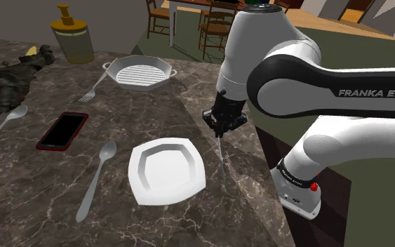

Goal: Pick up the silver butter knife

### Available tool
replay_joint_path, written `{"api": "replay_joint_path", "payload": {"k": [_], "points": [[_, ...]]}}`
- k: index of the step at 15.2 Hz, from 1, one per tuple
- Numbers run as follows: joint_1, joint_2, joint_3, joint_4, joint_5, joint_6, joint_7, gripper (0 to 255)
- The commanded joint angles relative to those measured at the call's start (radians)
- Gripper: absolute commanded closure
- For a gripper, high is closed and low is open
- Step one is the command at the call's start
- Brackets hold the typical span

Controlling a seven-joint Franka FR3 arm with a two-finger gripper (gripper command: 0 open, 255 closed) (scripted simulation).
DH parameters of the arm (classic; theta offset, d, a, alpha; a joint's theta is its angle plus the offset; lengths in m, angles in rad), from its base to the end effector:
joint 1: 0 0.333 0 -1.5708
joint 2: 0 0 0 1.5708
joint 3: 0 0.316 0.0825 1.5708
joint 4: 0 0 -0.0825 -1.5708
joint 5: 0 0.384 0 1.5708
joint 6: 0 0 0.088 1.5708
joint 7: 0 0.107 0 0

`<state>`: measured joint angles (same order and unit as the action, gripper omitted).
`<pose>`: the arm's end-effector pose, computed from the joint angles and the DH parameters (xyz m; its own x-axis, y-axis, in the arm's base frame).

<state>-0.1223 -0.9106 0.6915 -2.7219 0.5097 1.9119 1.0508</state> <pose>0.2626 0.1912 0.4188 0.6362 -0.7698 0.0520 -0.7709 -0.6370 0.0030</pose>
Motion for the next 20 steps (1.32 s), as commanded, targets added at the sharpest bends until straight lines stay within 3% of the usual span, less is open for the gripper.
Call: {"api": "replay_joint_path", "payload": {"k": [1,5,20], "points": [[0.000,0.000,0.000,0.000,0.000,0.000,0.000,255],[0.001,-0.001,0.001,-0.001,0.001,0.000,0.001,255],[-0.025,-0.029,-0.099,0.170,-0.086,-0.200,0.007,255]]}}
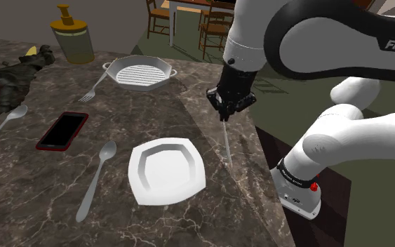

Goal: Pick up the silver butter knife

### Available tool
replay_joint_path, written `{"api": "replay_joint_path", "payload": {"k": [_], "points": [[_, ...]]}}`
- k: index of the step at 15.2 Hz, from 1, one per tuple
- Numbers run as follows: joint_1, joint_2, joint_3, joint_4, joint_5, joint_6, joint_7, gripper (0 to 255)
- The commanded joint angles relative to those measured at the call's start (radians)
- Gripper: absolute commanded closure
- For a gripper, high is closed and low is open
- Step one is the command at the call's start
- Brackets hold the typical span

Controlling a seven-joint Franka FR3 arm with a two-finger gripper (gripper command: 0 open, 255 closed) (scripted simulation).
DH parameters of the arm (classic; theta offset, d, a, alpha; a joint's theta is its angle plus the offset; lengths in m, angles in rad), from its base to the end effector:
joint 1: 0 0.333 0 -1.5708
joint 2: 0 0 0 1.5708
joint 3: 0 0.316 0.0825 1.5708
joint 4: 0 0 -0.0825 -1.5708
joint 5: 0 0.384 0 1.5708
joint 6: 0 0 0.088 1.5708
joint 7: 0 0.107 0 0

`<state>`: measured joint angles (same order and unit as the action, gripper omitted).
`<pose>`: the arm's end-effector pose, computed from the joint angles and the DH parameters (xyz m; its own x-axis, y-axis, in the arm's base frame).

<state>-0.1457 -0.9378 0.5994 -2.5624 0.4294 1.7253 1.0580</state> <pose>0.2626 0.1920 0.4925 0.6361 -0.7698 0.0522 -0.7709 -0.6369 0.0027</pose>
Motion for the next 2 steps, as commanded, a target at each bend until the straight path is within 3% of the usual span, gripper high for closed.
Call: {"api": "replay_joint_path", "payload": {"k": [1,2], "points": [[-0.002,-0.001,-0.008,0.013,-0.006,-0.015,0.000,255],[-0.002,-0.001,-0.008,0.013,-0.006,-0.015,0.000,255]]}}
